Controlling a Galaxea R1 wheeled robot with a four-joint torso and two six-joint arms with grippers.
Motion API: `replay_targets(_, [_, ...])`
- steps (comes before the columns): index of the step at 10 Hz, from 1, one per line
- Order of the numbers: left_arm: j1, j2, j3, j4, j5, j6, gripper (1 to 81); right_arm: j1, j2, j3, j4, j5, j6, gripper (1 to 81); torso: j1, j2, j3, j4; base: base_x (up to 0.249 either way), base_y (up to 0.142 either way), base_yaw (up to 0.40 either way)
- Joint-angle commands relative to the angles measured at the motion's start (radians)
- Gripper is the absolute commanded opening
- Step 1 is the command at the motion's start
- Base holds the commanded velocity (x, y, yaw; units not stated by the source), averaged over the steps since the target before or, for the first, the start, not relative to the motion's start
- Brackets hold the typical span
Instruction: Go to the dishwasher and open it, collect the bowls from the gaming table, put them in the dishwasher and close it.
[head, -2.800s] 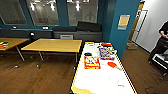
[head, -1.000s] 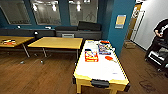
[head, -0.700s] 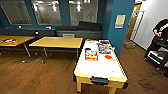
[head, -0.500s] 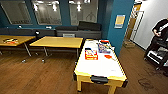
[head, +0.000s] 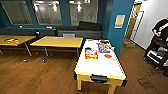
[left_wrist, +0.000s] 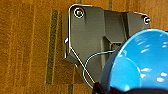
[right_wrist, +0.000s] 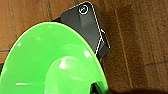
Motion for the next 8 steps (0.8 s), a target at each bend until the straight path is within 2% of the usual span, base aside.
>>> replay_targets(1, [-0.030,-0.013,-0.032,0.013,0.068,0.007,1.0,0.020,-0.038,0.003,-0.016,-0.066,-0.005,1.0,0.000,0.000,0.000,0.000,0.000,0.000,0.000])
replay_targets(5, [-0.029,-0.004,-0.046,0.013,0.060,0.008,1.0,0.022,-0.027,-0.004,-0.016,-0.066,-0.003,1.0,0.000,0.000,0.000,0.000,0.000,0.000,0.000])
replay_targets(8, [-0.029,-0.002,-0.049,0.013,0.057,0.008,1.0,0.020,-0.034,-0.003,-0.016,-0.066,-0.003,1.0,0.000,0.000,0.000,0.000,0.000,0.000,-0.245])
